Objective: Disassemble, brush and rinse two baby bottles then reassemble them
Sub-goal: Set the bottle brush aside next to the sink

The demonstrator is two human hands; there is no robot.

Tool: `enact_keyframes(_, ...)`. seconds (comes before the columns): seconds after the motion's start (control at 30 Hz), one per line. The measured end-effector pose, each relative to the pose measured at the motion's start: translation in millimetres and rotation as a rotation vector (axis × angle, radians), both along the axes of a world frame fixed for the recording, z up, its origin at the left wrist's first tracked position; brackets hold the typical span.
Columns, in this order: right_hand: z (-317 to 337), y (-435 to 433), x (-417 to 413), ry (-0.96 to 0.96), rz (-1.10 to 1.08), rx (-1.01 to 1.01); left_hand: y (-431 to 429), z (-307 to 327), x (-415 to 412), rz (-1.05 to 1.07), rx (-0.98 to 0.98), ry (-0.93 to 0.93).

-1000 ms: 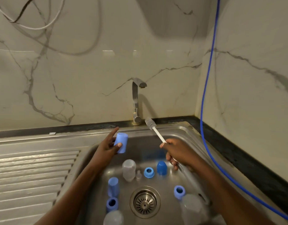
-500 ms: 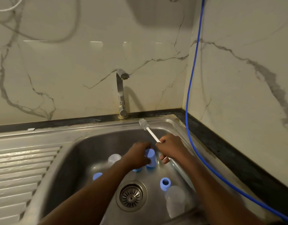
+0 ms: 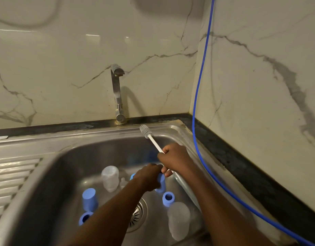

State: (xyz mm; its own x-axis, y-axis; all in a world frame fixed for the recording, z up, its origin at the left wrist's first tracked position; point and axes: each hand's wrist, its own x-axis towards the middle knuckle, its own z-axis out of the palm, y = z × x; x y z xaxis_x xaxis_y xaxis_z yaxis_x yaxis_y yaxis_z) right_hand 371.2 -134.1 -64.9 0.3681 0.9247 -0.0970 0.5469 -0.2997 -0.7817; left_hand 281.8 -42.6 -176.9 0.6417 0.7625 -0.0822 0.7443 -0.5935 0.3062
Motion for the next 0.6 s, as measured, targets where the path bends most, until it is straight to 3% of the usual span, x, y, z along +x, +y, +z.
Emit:
enact_keyframes(0.27, -3.4, 0.5, -1.6, -0.028, -0.002, 0.084, -1.1, 9.4, -15.0, -0.068, 0.02, -0.05)
enact_keyframes(0.47, 23.1, -0.8, -13.1, -0.226, -0.09, 0.363, -10.3, 52.2, -81.1, 0.034, 0.154, -0.044)
enact_keyframes(0.6, 59.4, -17.2, -16.7, -0.268, -0.159, 0.506, -31.6, 69.5, -121.5, 0.118, 0.214, -0.226)
